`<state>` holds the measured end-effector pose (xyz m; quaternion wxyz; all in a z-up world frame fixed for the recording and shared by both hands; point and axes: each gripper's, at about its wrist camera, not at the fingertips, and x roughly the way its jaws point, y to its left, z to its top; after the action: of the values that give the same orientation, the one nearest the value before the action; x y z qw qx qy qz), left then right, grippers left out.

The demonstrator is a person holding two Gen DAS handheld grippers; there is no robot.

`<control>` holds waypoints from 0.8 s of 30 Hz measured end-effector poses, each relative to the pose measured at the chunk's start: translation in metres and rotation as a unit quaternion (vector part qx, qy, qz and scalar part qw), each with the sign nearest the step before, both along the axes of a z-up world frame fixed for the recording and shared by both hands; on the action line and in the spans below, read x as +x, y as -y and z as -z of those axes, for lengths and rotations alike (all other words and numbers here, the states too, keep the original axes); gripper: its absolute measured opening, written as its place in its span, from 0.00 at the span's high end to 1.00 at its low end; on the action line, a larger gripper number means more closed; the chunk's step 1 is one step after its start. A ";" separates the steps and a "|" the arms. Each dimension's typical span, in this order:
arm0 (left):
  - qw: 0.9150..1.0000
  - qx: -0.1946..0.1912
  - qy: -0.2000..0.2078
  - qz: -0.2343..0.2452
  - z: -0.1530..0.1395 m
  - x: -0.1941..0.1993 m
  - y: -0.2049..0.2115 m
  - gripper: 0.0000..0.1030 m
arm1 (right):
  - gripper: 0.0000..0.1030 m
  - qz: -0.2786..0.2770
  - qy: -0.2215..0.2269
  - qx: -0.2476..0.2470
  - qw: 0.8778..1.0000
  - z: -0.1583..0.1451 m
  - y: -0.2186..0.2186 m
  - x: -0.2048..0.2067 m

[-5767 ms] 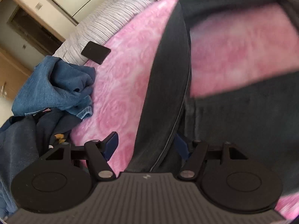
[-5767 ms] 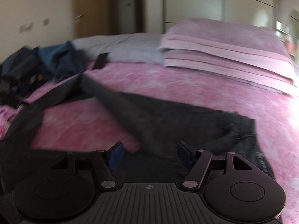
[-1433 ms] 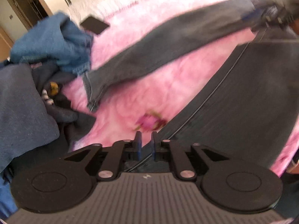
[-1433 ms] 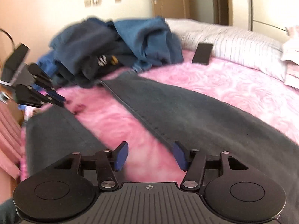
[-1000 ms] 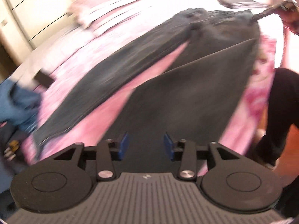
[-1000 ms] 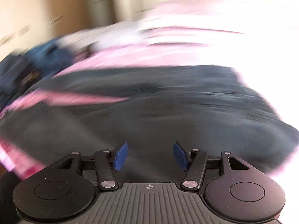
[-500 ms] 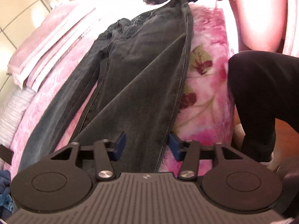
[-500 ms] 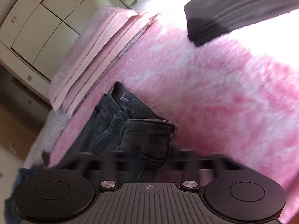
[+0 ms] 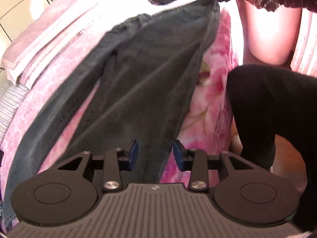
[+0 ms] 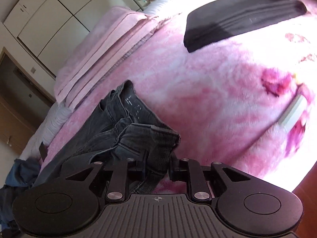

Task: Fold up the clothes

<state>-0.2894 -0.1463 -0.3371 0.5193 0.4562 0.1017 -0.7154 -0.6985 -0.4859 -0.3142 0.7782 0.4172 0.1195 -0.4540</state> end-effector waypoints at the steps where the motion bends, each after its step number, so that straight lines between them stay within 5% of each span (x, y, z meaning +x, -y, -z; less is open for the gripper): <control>1: 1.000 -0.004 0.003 -0.002 -0.002 0.001 0.000 0.65 | 0.62 -0.003 -0.022 -0.027 0.999 -0.010 -0.005 0.004; 4: 0.999 0.000 0.036 0.000 0.004 0.002 -0.003 0.65 | 0.57 -0.016 -0.092 -0.116 0.989 -0.043 -0.021 0.016; 7: 0.996 0.001 0.089 0.011 0.016 0.002 -0.016 0.65 | 0.56 -0.061 -0.105 -0.173 0.977 -0.065 -0.040 0.037; 11: 0.990 0.003 0.141 0.003 0.027 0.008 -0.045 0.63 | 0.56 -0.215 -0.106 -0.197 0.951 -0.065 -0.077 0.088; 14: 0.986 0.004 0.163 -0.025 0.030 0.023 -0.074 0.63 | 0.56 -0.367 -0.157 -0.223 0.889 -0.045 -0.125 0.138; 16: 0.983 0.004 0.178 -0.052 0.031 0.038 -0.093 0.63 | 0.56 -0.443 -0.197 -0.250 0.838 -0.029 -0.159 0.169; 20: 0.968 0.010 0.230 -0.102 0.033 0.077 -0.132 0.63 | 0.56 -0.510 -0.285 -0.311 0.750 -0.006 -0.205 0.216; 22: 0.958 0.017 0.262 -0.119 0.038 0.098 -0.148 0.63 | 0.56 -0.529 -0.309 -0.324 0.721 0.002 -0.217 0.232; 24: 0.947 0.022 0.289 -0.136 0.042 0.118 -0.162 0.63 | 0.56 -0.541 -0.323 -0.329 0.704 0.007 -0.225 0.246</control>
<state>-0.1715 0.0156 -0.3794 0.6089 0.6363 0.0244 -0.4730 -0.4526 -0.2611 -0.3216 0.8919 -0.1735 0.4113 -0.0728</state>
